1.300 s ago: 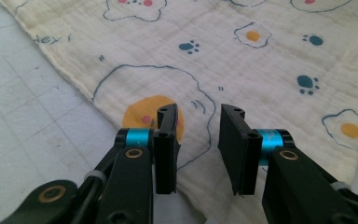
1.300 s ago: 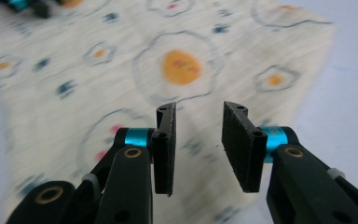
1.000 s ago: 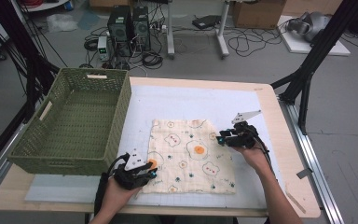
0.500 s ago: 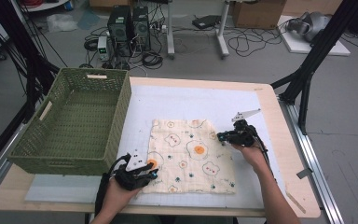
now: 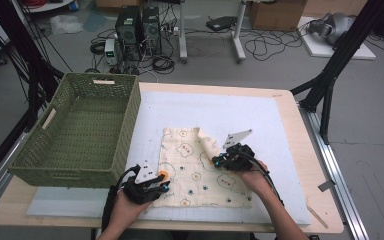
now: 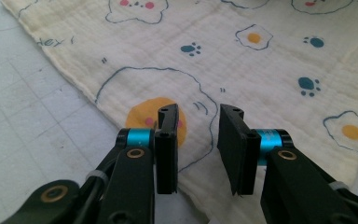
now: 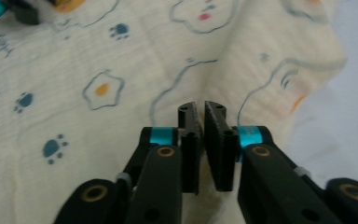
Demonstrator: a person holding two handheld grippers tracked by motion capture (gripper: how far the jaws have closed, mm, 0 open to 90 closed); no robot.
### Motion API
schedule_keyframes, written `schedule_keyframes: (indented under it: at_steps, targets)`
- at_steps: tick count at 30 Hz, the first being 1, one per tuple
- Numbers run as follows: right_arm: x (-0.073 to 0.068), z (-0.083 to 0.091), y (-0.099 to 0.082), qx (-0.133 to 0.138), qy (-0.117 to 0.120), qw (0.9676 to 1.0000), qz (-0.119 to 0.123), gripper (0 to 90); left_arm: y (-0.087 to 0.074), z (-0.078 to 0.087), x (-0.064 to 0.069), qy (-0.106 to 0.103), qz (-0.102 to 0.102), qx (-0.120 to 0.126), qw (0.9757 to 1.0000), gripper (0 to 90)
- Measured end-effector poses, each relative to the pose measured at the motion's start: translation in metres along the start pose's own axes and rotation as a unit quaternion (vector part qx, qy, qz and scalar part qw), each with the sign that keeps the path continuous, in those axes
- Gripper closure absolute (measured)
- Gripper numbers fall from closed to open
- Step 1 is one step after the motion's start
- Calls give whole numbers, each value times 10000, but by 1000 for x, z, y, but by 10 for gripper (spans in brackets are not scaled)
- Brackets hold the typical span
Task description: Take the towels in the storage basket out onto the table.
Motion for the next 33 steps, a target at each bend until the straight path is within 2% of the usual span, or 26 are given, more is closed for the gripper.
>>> schedule_keyframes:
  at_steps: [1,4,8,10,12,16,20,23,26,29,33]
  targets:
    - [-5,-3,1,-52,114,9999,17,788,0,0,0,-1,2,-9,10000,674]
    - [-12,4,10,161,86,9997,189,767,0,0,0,-2,6,-10,10000,669]
    - [-4,16,20,343,-189,9992,118,751,1,-1,1,-11,-13,-10,10000,662]
    - [3,16,23,388,-341,9987,35,708,1,0,0,-8,-17,-6,10000,661]
    - [7,11,25,329,-372,9988,-10,695,1,0,0,-7,4,-3,10000,659]
    - [14,-3,23,100,-580,9983,-16,692,0,1,-2,4,21,14,10000,659]
    - [24,-13,17,-82,-615,9979,-193,746,0,0,-1,-2,11,0,10000,659]
    - [24,-15,18,-29,-479,9985,-270,840,0,-1,0,-15,1,-15,10000,659]
    - [24,-15,18,27,-333,9990,-292,882,0,-2,0,-13,-12,-21,10000,659]
    - [27,-8,17,106,-400,9987,-313,886,0,-2,0,-3,-17,-36,10000,659]
    - [37,15,15,426,-616,9960,-480,886,0,-2,0,2,-3,-35,10000,659]
Point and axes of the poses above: each handheld gripper's, and its own axes: z roughly backward along the jaws, y roughly out of its top, x roughly to its right, the point moved 8 cm from there along -z, roughly forward along the jaws, and after that the axes turned 8 degrees about -x, right-handed, at the moved point
